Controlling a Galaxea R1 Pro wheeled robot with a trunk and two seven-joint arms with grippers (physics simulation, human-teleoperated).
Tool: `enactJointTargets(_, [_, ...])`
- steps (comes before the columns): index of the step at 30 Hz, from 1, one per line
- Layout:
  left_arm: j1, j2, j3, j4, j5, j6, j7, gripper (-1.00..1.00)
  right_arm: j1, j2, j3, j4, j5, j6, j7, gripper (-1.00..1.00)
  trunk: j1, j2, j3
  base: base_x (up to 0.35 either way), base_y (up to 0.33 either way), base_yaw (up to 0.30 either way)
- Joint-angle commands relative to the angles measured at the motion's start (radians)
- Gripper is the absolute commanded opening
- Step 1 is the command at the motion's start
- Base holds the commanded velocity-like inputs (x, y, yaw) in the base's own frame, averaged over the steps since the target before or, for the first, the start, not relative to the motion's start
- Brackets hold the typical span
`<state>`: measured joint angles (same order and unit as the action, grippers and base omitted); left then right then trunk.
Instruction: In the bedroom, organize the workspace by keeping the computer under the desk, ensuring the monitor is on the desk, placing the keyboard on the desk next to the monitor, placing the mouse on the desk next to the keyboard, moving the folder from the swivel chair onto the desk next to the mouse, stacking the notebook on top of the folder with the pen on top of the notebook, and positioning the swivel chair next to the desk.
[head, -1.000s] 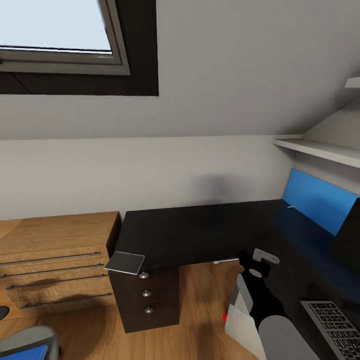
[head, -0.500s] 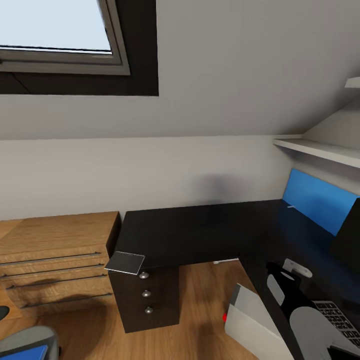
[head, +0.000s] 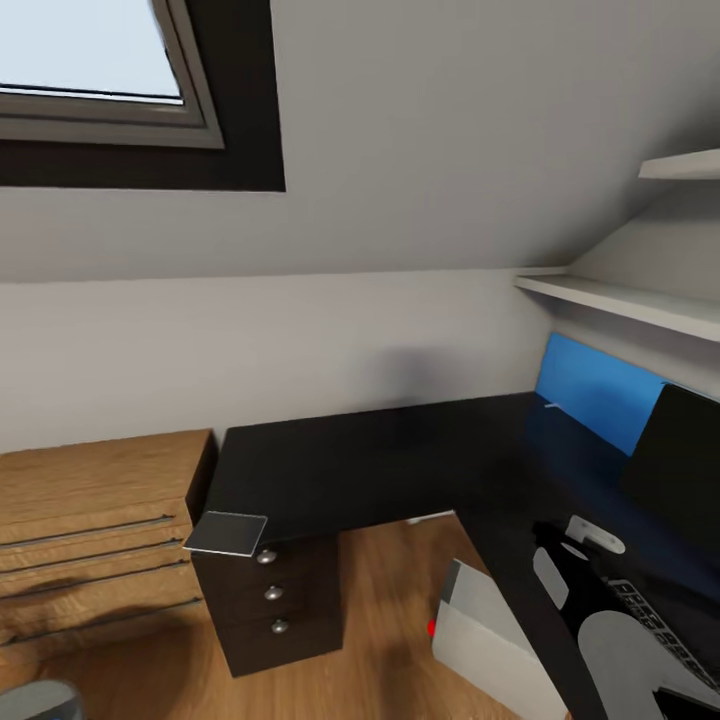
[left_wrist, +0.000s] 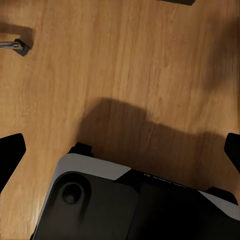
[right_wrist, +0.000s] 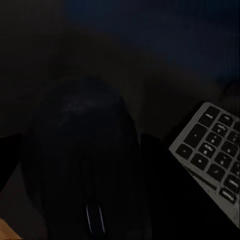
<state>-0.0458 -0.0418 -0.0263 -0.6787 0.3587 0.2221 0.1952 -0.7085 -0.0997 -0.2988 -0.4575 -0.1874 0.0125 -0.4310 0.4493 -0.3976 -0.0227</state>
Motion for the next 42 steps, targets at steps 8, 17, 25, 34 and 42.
enactJointTargets(8, [0.000,-0.001,-0.014,-0.001,0.005,0.003,0.007,1.00,-0.001,0.004,0.003,0.001,-0.012,-0.009,0.000,-1.00,0.001,-0.002,-0.002,0.036,0.000,-0.202])
enactJointTargets(17, [0.000,-0.001,-0.061,0.000,0.007,-0.007,0.010,1.00,-0.001,0.003,0.002,0.006,-0.015,-0.046,-0.001,-1.00,0.001,-0.002,-0.002,0.238,0.000,-0.009])
enactJointTargets(25, [0.000,-0.001,-0.062,0.000,0.007,-0.010,0.010,1.00,-0.002,0.000,-0.002,0.008,-0.105,-0.053,-0.006,-1.00,0.001,-0.002,-0.002,0.118,0.000,0.000])
enactJointTargets(34, [0.000,-0.001,-0.061,-0.001,0.006,-0.010,0.010,1.00,-0.002,-0.001,-0.024,0.029,-0.186,-0.101,-0.015,-1.00,0.001,-0.002,-0.002,0.144,0.000,0.000])
enactJointTargets(42, [0.000,-0.002,-0.062,-0.004,0.010,-0.009,0.008,1.00,-0.001,-0.006,-0.087,0.032,-0.210,-0.143,-0.049,-1.00,0.005,-0.009,-0.006,0.055,0.000,0.000])
